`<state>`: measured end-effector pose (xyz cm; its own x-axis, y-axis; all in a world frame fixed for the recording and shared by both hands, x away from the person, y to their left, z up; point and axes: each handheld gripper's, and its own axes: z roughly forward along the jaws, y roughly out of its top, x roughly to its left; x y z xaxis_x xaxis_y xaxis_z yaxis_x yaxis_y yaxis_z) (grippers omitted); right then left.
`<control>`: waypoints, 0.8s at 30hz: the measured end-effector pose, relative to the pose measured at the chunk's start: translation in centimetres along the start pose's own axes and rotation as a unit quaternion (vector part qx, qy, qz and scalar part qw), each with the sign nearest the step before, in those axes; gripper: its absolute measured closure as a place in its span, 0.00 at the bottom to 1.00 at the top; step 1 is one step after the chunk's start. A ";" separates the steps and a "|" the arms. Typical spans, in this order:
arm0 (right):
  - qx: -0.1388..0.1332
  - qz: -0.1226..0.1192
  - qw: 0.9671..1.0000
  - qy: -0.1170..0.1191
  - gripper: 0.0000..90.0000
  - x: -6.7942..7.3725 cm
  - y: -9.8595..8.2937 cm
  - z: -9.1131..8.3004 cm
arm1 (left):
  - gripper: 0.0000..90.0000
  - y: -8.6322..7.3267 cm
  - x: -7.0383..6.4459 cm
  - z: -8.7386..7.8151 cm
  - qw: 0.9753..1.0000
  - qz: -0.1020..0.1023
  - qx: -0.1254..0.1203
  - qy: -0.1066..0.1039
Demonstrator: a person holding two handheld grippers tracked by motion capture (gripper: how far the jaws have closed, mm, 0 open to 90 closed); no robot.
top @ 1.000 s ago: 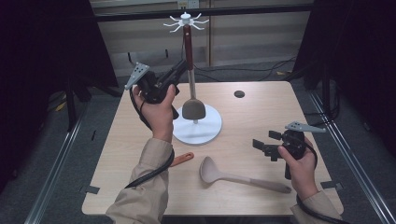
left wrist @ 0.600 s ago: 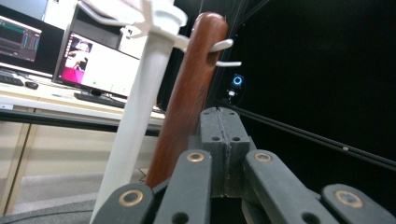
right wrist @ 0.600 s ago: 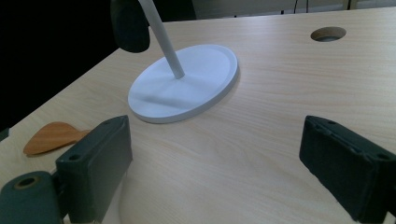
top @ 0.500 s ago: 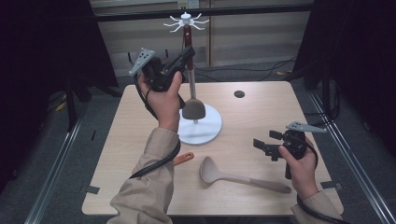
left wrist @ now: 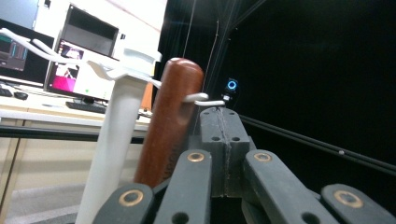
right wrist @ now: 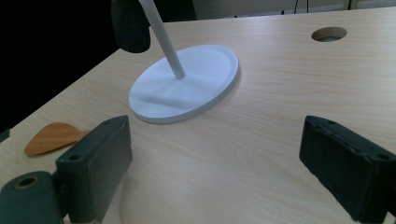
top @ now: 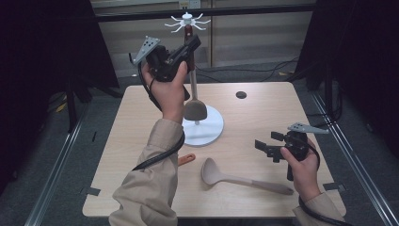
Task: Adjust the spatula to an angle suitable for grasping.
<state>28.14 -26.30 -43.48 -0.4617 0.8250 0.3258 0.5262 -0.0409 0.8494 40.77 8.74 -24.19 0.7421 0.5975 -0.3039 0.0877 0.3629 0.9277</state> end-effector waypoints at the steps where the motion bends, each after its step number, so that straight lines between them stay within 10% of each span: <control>1: -0.001 0.001 1.000 -0.001 0.09 0.0 0.0 0.0 | 1.00 0.0 0.1 0.0 1.000 0.000 -0.001 0.000; 24: -0.007 0.000 1.000 -0.004 0.10 0.0 0.2 -0.2 | 1.00 1.2 0.7 -0.5 1.000 -0.003 -0.015 0.017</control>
<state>28.03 -26.42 -43.23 -0.4567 0.8290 0.3227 0.5156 -0.0489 0.8554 41.08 9.98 -23.38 0.7185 0.6189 -0.3173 0.0716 0.3880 0.9189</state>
